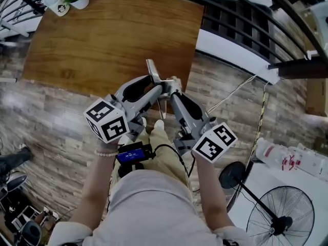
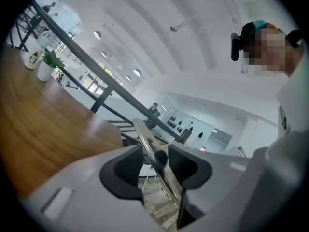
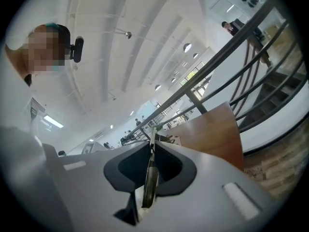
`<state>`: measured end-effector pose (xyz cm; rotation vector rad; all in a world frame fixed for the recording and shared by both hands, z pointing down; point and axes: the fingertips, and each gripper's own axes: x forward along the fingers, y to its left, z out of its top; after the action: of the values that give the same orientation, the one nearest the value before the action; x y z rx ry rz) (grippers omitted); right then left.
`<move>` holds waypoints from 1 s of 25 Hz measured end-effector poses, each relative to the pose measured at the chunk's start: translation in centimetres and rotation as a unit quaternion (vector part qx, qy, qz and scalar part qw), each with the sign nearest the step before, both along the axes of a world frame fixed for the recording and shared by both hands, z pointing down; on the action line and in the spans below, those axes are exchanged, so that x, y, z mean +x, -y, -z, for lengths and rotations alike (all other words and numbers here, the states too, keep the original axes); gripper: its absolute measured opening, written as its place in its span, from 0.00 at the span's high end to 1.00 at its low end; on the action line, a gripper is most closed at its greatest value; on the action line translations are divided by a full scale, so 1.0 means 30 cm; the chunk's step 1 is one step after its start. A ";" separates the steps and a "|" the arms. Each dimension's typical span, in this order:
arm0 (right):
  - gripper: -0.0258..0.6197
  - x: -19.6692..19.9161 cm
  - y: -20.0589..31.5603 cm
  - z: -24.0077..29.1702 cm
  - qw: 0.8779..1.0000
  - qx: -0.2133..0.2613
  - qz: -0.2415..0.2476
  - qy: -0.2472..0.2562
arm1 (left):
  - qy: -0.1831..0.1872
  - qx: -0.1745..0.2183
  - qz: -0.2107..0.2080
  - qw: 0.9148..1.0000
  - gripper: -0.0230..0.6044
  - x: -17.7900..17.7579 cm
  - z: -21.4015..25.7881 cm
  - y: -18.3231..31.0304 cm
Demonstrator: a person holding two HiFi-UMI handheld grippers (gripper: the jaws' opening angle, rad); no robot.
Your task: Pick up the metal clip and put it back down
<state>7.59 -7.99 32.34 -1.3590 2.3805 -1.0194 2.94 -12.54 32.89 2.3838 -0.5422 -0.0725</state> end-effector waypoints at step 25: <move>0.87 -0.018 -0.035 0.297 0.995 0.095 -0.014 -0.001 | -0.019 0.090 -0.009 0.996 0.70 -0.017 0.332 -0.032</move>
<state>7.04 -6.95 23.43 -1.3208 2.3829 -0.7615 2.42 -11.59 22.93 2.5556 -0.5150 -0.1643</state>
